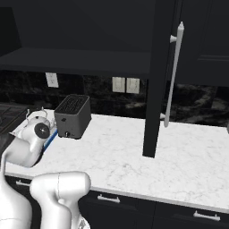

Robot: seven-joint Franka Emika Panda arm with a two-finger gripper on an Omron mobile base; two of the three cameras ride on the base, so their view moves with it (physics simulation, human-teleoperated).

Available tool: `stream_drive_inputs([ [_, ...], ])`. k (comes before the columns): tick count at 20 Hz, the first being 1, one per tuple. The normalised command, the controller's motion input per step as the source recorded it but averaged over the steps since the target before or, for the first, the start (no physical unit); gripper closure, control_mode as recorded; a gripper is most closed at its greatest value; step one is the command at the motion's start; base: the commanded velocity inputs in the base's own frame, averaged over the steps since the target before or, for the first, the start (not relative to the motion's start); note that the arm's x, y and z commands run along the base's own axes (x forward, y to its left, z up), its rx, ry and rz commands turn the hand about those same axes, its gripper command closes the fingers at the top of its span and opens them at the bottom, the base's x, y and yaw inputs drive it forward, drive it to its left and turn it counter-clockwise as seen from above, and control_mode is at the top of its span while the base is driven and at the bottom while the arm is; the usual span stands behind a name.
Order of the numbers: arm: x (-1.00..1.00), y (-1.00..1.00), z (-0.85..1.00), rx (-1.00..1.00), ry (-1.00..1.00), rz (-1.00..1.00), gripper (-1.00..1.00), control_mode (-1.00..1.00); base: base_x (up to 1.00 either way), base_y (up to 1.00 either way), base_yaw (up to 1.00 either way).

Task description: Pick the kettle from the counter and place it on the tray. Then pick the mug from the cabinet and place it on the tray. Then close the cabinet doors.

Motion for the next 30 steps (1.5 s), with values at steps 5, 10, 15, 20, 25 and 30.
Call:
stream_drive_inputs([
  [5,0.20,-0.12,-0.41,0.00,0.00,-0.05,1.00,-1.00,0.00,0.00,0.00],
  [10,0.18,-0.14,-0.39,0.00,0.00,-0.02,1.00,-1.00,0.00,0.00,0.00],
  [15,0.22,-0.14,-0.37,0.01,0.00,0.00,1.00,-1.00,0.00,0.00,0.00],
  [20,0.25,-0.13,-0.37,0.02,0.00,0.00,1.00,-1.00,0.00,0.00,0.00],
  [25,0.28,-0.07,-0.41,0.05,-0.01,0.00,1.00,-1.00,0.00,0.00,0.00],
  [30,0.27,0.00,-0.53,0.11,-0.01,0.00,1.00,-1.00,0.00,0.00,0.00],
])
